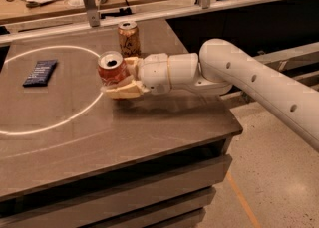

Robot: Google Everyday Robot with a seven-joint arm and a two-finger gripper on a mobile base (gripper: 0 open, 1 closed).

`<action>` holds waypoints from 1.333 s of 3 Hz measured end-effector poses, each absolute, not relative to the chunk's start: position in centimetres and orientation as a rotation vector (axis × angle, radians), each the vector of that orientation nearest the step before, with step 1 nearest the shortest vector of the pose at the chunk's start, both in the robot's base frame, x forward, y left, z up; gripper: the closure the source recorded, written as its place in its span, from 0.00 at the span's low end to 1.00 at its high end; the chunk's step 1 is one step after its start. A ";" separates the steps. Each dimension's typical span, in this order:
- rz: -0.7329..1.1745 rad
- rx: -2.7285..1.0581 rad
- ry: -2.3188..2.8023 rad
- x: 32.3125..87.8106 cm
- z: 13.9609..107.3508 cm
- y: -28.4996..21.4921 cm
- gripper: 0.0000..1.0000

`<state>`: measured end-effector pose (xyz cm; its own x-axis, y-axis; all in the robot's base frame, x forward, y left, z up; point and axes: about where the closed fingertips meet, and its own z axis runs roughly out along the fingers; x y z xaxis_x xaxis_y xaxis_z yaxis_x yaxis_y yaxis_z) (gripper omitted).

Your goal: Knock coke can over

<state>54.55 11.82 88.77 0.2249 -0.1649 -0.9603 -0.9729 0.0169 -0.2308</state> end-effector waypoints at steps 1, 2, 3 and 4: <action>0.668 -1.430 1.108 54.7 92.0 8.5 1.00; 0.288 -1.542 0.940 54.8 95.9 4.8 1.00; 0.120 -1.584 0.854 54.8 97.6 3.4 1.00; 0.120 -1.584 0.854 54.8 97.6 3.4 1.00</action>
Offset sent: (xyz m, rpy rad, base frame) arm 0.0057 -0.1079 0.1103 -0.2952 -0.8614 -0.2303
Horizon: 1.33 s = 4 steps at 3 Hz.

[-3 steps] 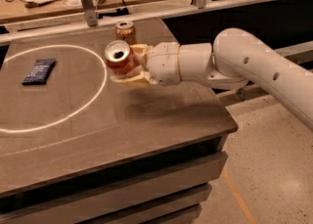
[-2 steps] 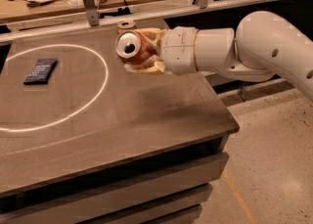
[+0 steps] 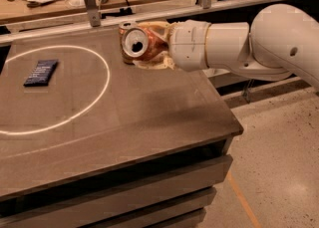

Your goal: Knock coke can over

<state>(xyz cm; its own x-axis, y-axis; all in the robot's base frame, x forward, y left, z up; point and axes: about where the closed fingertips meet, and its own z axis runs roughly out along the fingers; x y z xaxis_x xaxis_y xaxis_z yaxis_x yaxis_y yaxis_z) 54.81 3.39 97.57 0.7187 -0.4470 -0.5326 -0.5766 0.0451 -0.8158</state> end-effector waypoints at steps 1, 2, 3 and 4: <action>0.050 -1.593 0.776 54.6 98.1 3.5 1.00; -0.107 -1.584 0.615 54.8 99.7 3.1 1.00; -0.275 -1.611 0.423 54.9 101.0 3.1 1.00; -0.523 -1.653 0.218 53.9 102.6 3.8 1.00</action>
Offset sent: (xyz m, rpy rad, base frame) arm 0.0005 -0.0116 0.0444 -0.1334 -0.7728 0.0679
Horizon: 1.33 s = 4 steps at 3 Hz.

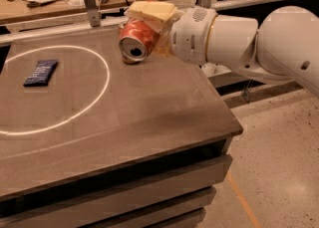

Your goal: Knock coke can over

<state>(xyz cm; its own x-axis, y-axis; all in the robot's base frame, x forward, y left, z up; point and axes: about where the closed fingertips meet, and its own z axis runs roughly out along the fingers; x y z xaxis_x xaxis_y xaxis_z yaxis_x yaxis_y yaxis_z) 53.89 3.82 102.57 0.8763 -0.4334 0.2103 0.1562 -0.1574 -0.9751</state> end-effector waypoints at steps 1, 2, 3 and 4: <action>-0.515 -1.657 0.210 53.9 102.4 4.0 1.00; -0.579 -1.630 0.201 53.8 102.1 4.3 1.00; -0.856 -1.683 0.068 54.7 101.1 3.6 1.00; -1.043 -1.721 -0.021 55.6 100.6 2.5 1.00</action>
Offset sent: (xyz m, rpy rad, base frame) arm -0.0001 0.0021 -0.0037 0.0180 -0.1278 -0.0625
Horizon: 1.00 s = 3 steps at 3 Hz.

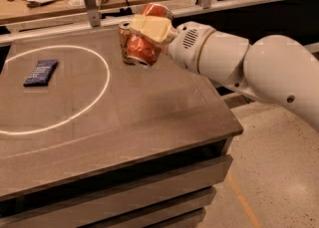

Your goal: Knock coke can over

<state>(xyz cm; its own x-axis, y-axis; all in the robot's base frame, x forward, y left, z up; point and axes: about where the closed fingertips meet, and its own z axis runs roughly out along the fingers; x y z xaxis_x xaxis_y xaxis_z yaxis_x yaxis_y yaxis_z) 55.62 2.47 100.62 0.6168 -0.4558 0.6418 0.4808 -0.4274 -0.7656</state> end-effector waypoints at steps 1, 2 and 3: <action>-1.212 -1.749 -0.132 56.6 99.9 1.5 1.00; -1.285 -1.765 -0.262 57.9 99.3 0.9 1.00; -1.265 -1.838 -0.413 58.0 97.9 1.0 1.00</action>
Offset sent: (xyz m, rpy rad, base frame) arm 0.0309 -0.0206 -0.0290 -0.3133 -0.3126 0.0654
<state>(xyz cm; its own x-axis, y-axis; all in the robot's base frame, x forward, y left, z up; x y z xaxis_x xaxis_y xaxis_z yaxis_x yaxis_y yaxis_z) 57.97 1.00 97.95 0.4351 -0.1844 0.8813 0.6694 -0.5884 -0.4536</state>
